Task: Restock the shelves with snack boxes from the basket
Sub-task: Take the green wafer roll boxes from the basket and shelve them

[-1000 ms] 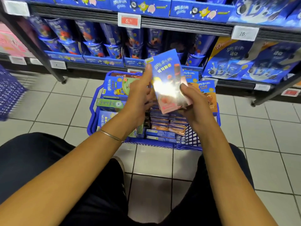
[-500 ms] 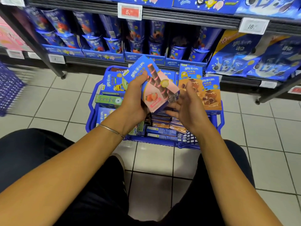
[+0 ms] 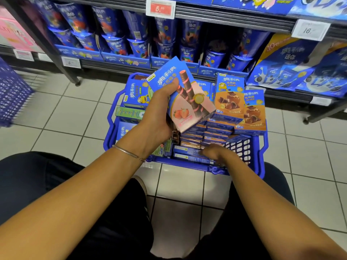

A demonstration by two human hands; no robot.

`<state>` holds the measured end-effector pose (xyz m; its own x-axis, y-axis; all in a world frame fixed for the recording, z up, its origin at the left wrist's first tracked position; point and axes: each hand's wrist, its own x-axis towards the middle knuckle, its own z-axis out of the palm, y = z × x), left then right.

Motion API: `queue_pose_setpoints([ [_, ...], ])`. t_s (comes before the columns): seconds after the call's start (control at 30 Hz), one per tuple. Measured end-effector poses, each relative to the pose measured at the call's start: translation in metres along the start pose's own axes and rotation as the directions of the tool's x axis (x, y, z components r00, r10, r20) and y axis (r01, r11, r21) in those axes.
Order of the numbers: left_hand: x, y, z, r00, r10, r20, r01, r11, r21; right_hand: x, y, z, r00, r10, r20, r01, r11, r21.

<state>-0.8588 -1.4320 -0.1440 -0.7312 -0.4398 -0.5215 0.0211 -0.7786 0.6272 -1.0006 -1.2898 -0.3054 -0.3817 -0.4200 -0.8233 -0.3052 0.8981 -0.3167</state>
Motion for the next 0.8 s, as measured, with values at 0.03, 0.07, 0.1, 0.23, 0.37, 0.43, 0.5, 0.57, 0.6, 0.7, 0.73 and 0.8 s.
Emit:
queue_pose_setpoints([
  [0.03, -0.002, 0.001, 0.000, 1.000, 0.000, 0.002, 0.000, 1.000, -0.002, 0.007, 0.004, 0.004, 0.999, 0.029, 0.022, -0.032, 0.993, 0.115],
  [0.07, -0.004, 0.001, 0.001, 1.000, 0.000, 0.005, 0.000, 1.000, -0.003, 0.012, 0.008, 0.008, 0.997, 0.061, 0.050, -0.070, 0.971, 0.226],
  [0.1, -0.005, 0.002, 0.000, 1.000, 0.002, 0.010, -0.002, 1.000, -0.001, 0.016, 0.009, 0.011, 0.994, 0.080, 0.072, -0.099, 0.939, 0.330],
  [0.23, -0.008, 0.004, 0.001, 1.000, 0.019, 0.002, -0.019, 1.000, 0.010, 0.023, 0.006, 0.015, 0.998, 0.059, -0.002, -0.053, 0.897, 0.440],
  [0.37, -0.005, 0.003, 0.002, 1.000, 0.012, -0.022, -0.011, 0.999, 0.036, 0.022, 0.003, 0.015, 0.998, 0.066, -0.004, -0.062, 0.949, 0.309],
  [0.43, -0.004, 0.002, 0.002, 1.000, -0.011, -0.020, 0.012, 0.999, 0.042, 0.024, 0.005, 0.016, 0.993, 0.101, 0.066, -0.119, 0.907, 0.403],
  [0.5, -0.003, 0.002, 0.002, 0.999, -0.018, -0.029, 0.020, 0.998, 0.055, 0.026, 0.005, 0.016, 0.991, 0.111, 0.073, -0.132, 0.869, 0.477],
  [0.57, -0.003, 0.002, 0.003, 0.999, -0.015, -0.030, 0.017, 0.998, 0.068, 0.026, 0.007, 0.015, 0.994, 0.109, 0.003, -0.096, 0.857, 0.506],
  [0.6, -0.002, 0.002, 0.004, 1.000, -0.011, -0.029, 0.013, 0.998, 0.066, 0.026, 0.008, 0.014, 0.994, 0.106, -0.039, -0.072, 0.864, 0.499],
  [0.7, -0.001, 0.002, 0.005, 0.999, 0.009, -0.036, -0.007, 0.998, 0.066, 0.024, 0.010, 0.014, 0.994, 0.082, -0.077, -0.043, 0.912, 0.407],
  [0.73, -0.001, 0.002, 0.005, 0.999, 0.007, -0.039, -0.005, 0.998, 0.067, 0.022, 0.009, 0.015, 0.994, 0.077, -0.071, -0.046, 0.931, 0.362],
  [0.8, -0.001, 0.002, 0.007, 0.999, 0.001, -0.042, 0.002, 0.998, 0.066, 0.018, 0.005, 0.015, 0.995, 0.069, -0.066, -0.048, 0.958, 0.283],
])
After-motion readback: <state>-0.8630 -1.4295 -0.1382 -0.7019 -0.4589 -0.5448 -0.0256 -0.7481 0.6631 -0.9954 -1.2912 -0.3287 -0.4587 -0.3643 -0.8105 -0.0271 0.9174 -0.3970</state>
